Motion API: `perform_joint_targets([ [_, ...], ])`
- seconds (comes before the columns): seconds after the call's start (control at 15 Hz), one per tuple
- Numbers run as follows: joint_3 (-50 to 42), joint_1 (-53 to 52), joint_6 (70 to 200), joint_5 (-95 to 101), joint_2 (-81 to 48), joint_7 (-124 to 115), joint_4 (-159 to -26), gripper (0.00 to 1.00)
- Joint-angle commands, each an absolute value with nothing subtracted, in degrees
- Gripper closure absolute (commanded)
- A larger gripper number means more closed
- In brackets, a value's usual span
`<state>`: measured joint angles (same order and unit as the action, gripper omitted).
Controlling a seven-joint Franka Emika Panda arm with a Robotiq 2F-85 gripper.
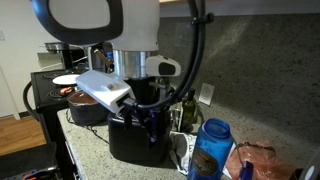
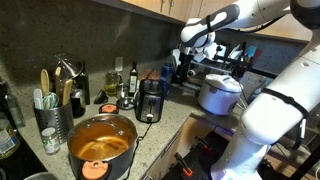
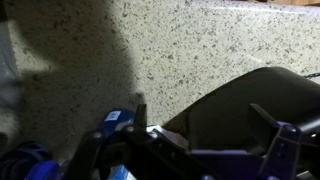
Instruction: Take the lid off the pot and put it on the counter
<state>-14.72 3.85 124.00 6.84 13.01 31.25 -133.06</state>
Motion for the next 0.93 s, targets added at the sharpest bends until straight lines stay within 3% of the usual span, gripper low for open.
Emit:
perform_joint_targets([
  [0.0, -11.67, 2.68, 125.12, 5.35, 10.87, 32.1, -132.32, 0.0],
  [0.87, 1.36, -5.09, 122.24, 5.13, 5.03, 34.83, -127.11, 0.0],
])
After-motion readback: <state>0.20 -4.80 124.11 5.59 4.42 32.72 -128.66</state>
